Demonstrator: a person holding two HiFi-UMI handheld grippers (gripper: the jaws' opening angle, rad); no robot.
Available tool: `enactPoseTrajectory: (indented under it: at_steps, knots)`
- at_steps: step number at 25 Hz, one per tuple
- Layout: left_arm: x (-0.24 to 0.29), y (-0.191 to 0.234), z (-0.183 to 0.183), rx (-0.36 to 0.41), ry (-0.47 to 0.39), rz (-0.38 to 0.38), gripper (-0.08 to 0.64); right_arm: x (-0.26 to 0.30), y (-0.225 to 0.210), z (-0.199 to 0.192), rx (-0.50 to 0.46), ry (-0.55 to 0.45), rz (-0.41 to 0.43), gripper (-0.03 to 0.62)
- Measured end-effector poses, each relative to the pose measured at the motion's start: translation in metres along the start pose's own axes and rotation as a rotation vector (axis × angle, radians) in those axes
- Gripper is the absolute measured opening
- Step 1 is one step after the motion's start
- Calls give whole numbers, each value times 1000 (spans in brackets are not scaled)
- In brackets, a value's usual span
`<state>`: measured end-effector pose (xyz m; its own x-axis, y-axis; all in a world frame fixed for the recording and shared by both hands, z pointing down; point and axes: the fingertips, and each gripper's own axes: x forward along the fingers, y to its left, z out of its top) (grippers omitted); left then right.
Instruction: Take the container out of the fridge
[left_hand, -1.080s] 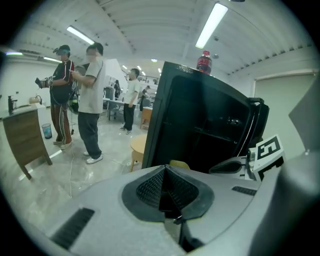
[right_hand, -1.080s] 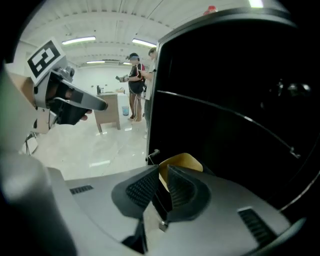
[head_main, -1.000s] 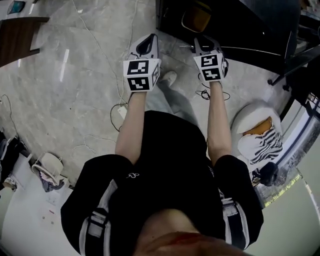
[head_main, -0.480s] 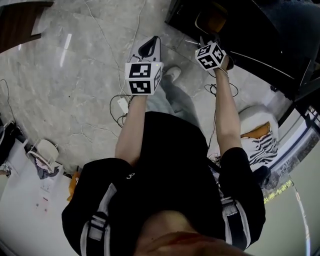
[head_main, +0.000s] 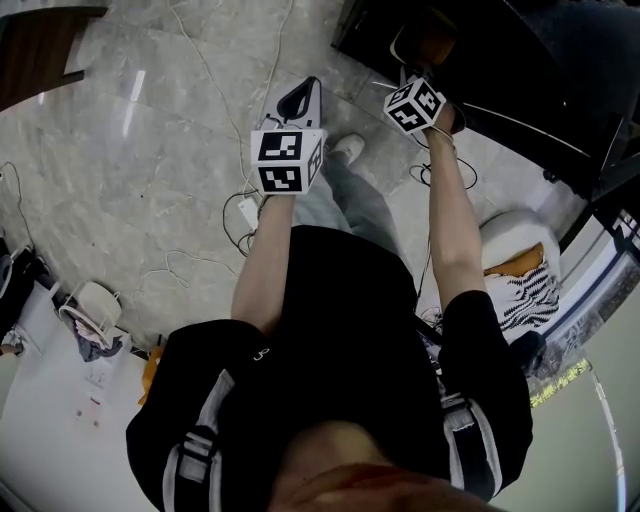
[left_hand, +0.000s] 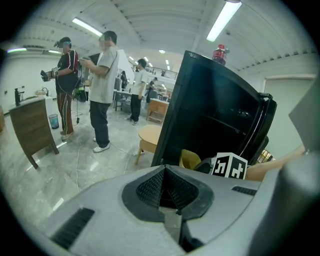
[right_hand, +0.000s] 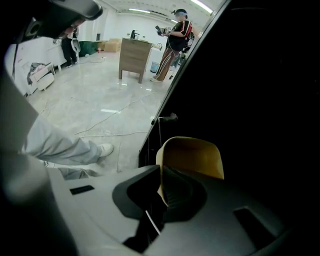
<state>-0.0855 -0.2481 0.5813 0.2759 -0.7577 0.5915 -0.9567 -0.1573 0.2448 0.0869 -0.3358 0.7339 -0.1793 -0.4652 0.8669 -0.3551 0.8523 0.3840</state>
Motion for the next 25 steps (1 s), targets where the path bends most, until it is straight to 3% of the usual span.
enactPoseTrajectory:
  at_steps: [7,13,20,25]
  knots:
    - [-5,-20,9,25,-27,-44,8,-54,1,28,248,-163,2,18]
    - [-20,-48,27,64,-74,-94,8,-122,-1,39,669,-363,29,17]
    - [-40,-86,69,127,-164,-154,8,-202,0,50,936,-518,33,17]
    - [-48,-118,108,178,-244,-203,8,-248,-21,49,1161,-697,88,17]
